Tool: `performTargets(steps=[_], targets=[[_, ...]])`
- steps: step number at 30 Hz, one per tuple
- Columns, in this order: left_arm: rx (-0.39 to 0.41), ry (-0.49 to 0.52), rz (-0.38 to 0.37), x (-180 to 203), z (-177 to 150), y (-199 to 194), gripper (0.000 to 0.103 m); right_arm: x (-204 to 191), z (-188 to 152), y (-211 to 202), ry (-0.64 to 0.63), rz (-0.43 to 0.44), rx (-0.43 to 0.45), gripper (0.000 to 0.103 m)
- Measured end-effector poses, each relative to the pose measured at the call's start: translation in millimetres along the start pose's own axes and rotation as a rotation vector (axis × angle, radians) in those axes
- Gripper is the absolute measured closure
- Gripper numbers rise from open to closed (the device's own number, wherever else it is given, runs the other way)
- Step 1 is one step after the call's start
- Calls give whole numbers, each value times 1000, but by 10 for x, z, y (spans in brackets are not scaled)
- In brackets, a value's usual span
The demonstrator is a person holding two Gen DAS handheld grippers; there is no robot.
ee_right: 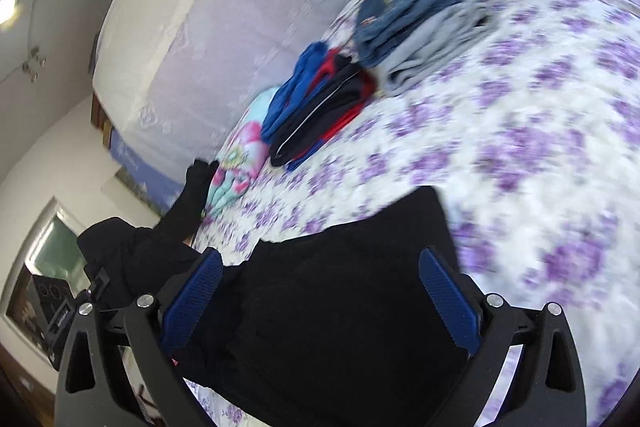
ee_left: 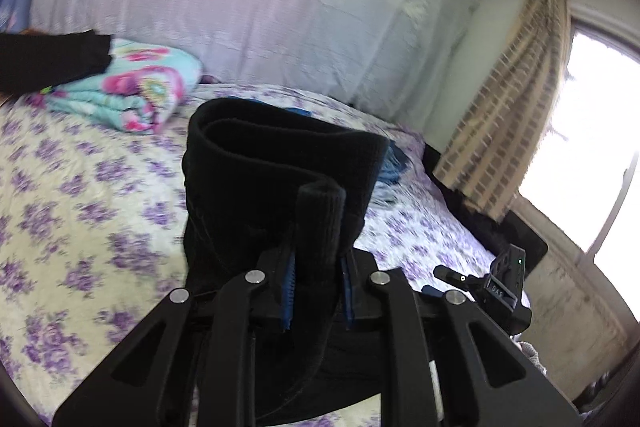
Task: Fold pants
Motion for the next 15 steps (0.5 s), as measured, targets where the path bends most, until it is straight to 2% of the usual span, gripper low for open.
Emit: performTargets(steps=[1, 6, 7, 9, 11, 13, 15], targets=[[-7, 20, -13, 111, -21, 42, 87, 77, 12, -84, 15, -5, 18, 4], [-66, 172, -154, 1137, -297, 407, 87, 437, 52, -502, 85, -34, 109, 4], [-103, 216, -194, 1392, -439, 549, 87, 508, 58, -578, 102, -39, 123, 4], [-172, 304, -204, 1698, -752, 823, 87, 622, 58, -693, 130, -45, 149, 4], [-281, 381, -181, 1867, -1200, 1169, 87, 685, 54, -812, 133, -50, 169, 4], [-369, 376, -176, 1878, -1518, 1370, 87, 700, 45, -908, 126, -56, 177, 4], [-362, 360, -175, 1842, -1606, 1363, 86, 699, 39, -963, 116, -61, 182, 4]])
Point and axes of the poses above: each gripper's, at about its wrist camera, not at the fingertips, and y roughly the way its jaws point, x to its right, z to its top, the point moved 9 cm from there along y, roughly the way its jaws point, and after that the axes turned 9 degrees about z, right-handed, at the moved point
